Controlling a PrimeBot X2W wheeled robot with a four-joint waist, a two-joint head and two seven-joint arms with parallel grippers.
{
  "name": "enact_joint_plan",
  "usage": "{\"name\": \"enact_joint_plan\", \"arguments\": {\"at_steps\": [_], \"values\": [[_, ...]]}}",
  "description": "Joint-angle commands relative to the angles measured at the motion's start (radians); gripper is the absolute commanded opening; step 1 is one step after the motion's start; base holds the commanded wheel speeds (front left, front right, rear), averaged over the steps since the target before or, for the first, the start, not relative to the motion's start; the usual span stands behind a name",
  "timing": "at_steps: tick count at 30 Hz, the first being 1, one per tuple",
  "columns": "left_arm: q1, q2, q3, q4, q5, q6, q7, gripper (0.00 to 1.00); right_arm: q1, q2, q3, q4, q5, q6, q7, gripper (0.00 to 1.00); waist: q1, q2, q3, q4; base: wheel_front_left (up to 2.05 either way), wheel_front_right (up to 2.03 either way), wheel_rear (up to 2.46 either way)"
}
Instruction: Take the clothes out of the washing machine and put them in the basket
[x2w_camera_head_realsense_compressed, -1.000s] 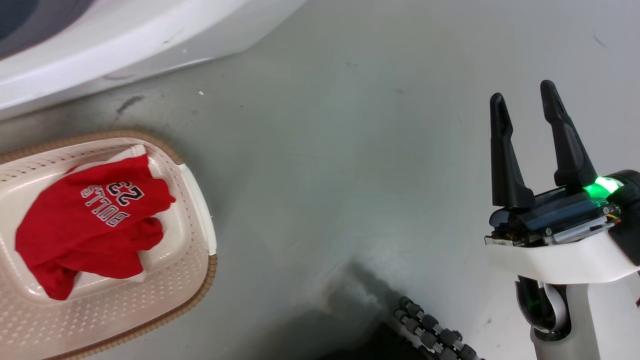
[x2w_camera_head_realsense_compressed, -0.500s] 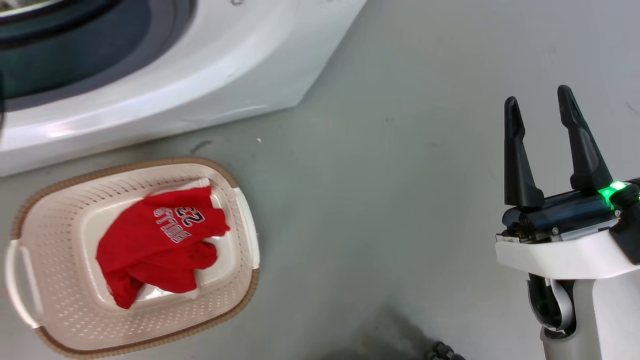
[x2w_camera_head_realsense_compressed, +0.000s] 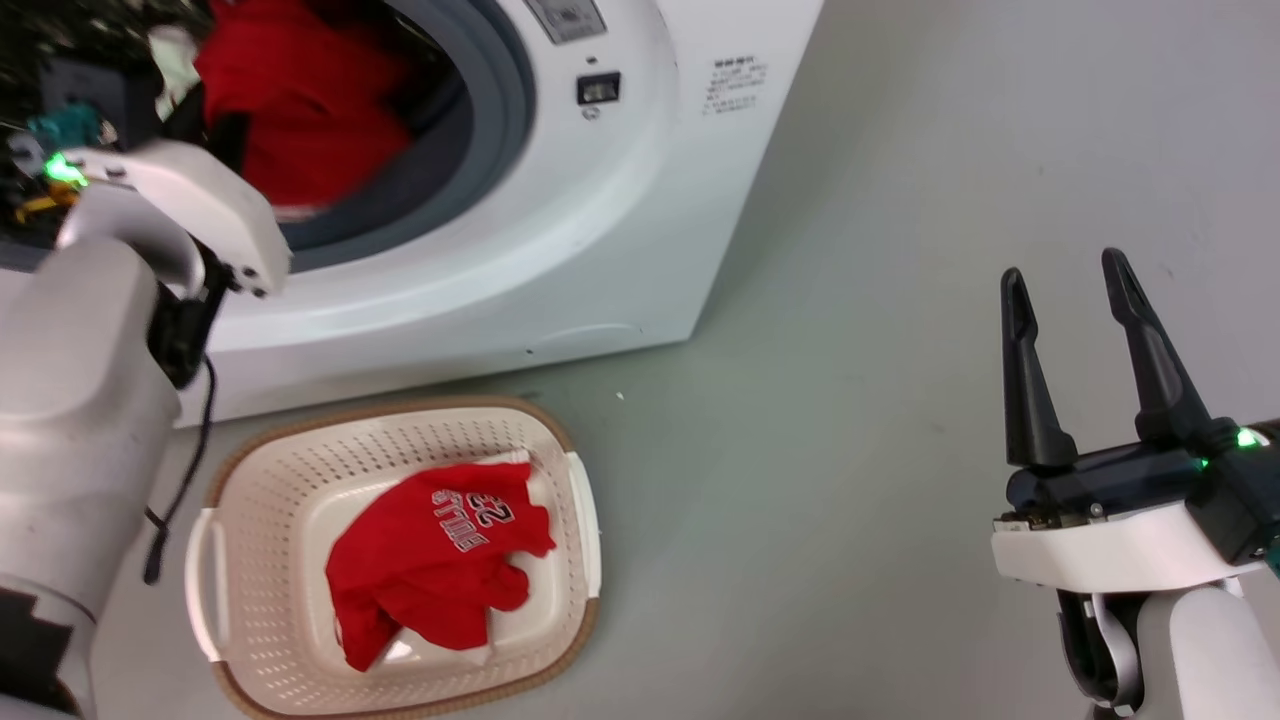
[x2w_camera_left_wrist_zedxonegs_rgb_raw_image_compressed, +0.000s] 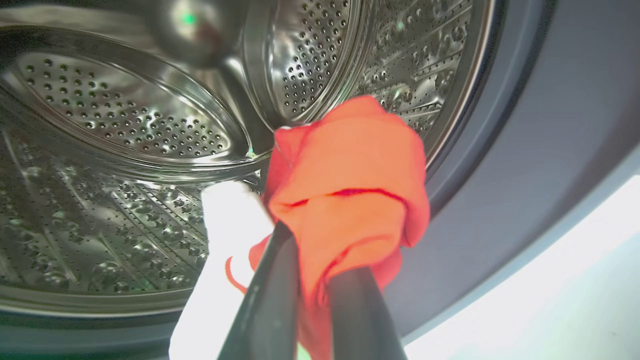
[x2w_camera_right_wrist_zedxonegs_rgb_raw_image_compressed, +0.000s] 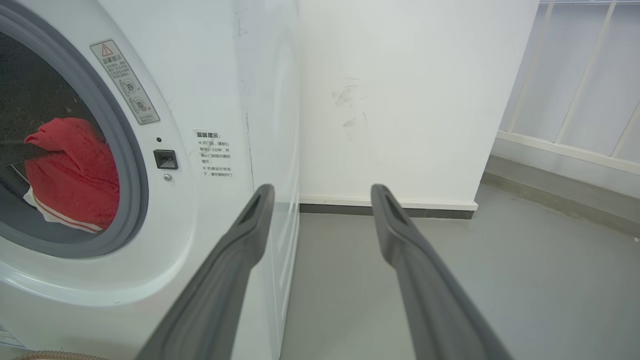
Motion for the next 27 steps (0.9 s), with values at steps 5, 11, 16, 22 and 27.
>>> {"name": "enact_joint_plan", "arguments": {"at_steps": [5, 11, 16, 22, 27], "values": [[0.128, -0.023, 0.041, -0.108, -0.010, 0.040, -0.026, 0.00, 0.039, 0.001, -0.023, 0.013, -0.022, -0.001, -0.002, 1.00, 0.0001, -0.0001, -0.121, 0.077, 0.00, 0.00, 0.00], [0.282, -0.007, 0.108, -0.335, 0.021, 0.096, -0.028, 0.00, 0.067, 0.001, -0.037, 0.021, -0.032, -0.001, -0.002, 1.00, 0.0001, -0.0001, -0.175, 0.108, 0.00, 0.00, 0.00], [0.416, 0.015, 0.147, -0.536, 0.050, 0.163, -0.028, 0.00, 0.084, 0.001, -0.045, 0.023, -0.036, -0.001, -0.002, 1.00, 0.0001, -0.0001, -0.203, 0.128, 0.00, 0.00, 0.00], [0.539, 0.043, 0.162, -0.726, 0.054, 0.226, -0.026, 0.00, 0.090, 0.001, -0.055, 0.025, -0.040, -0.001, -0.002, 1.00, 0.0001, -0.0001, -0.220, 0.139, 0.00, 0.00, 0.00], [0.654, 0.072, 0.154, -0.858, 0.031, 0.275, 0.026, 0.00, 0.096, 0.001, -0.058, 0.020, -0.038, -0.001, -0.002, 1.00, 0.0001, -0.0001, -0.219, 0.145, 0.00, 0.00, 0.00]]}}
